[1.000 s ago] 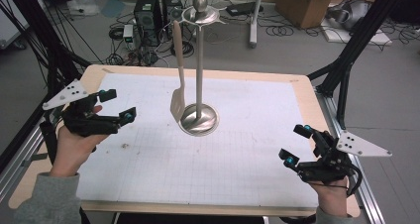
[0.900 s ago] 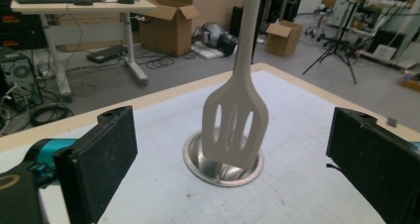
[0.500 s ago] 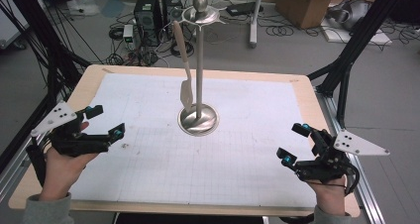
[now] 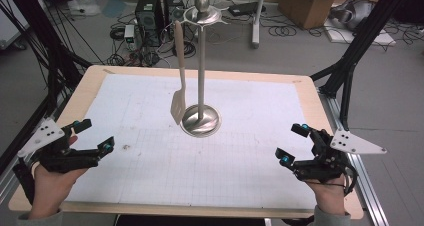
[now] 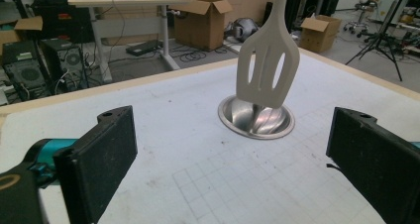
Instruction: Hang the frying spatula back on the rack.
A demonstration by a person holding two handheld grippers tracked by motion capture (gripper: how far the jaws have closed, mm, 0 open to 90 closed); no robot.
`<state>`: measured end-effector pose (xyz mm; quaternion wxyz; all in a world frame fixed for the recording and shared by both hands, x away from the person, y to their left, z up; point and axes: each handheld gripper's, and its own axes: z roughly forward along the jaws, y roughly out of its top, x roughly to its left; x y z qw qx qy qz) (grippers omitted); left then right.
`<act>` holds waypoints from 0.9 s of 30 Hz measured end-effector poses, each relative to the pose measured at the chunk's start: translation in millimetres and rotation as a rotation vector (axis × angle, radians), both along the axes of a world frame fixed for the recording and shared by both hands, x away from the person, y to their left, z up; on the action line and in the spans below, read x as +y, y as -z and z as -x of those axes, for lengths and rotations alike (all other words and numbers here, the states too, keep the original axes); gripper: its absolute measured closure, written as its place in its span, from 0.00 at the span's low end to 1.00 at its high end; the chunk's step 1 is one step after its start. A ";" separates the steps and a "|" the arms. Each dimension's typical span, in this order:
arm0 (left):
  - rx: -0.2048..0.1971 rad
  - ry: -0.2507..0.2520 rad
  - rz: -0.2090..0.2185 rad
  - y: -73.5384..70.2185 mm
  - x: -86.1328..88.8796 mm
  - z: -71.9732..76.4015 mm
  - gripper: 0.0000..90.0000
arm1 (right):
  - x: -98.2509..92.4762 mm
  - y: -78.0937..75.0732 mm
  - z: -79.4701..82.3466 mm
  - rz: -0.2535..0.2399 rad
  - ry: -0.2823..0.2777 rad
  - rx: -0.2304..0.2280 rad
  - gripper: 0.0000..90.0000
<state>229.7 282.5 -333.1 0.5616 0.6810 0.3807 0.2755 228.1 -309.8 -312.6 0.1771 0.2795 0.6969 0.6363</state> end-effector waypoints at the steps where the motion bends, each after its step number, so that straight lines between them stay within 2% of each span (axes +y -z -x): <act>1: 0.002 0.002 -0.002 1.3 1.2 1.0 0.07 | 0.6 0.1 -0.6 0.002 0.000 -0.006 0.07; 10: 0.001 -0.033 -0.027 10.9 9.9 5.5 0.07 | 3.2 1.1 -1.1 0.028 0.016 0.001 0.07; 13: 0.009 -0.046 -0.023 13.9 14.2 6.8 0.07 | 2.6 1.8 -1.6 0.034 0.039 -0.012 0.07; 23: -0.002 -0.096 0.006 16.9 25.8 11.7 0.07 | -6.6 7.6 -3.6 0.023 0.105 0.011 0.07; 27: -0.001 -0.106 0.005 18.8 28.3 12.2 0.07 | -12.1 9.5 -4.0 0.016 0.130 0.021 0.07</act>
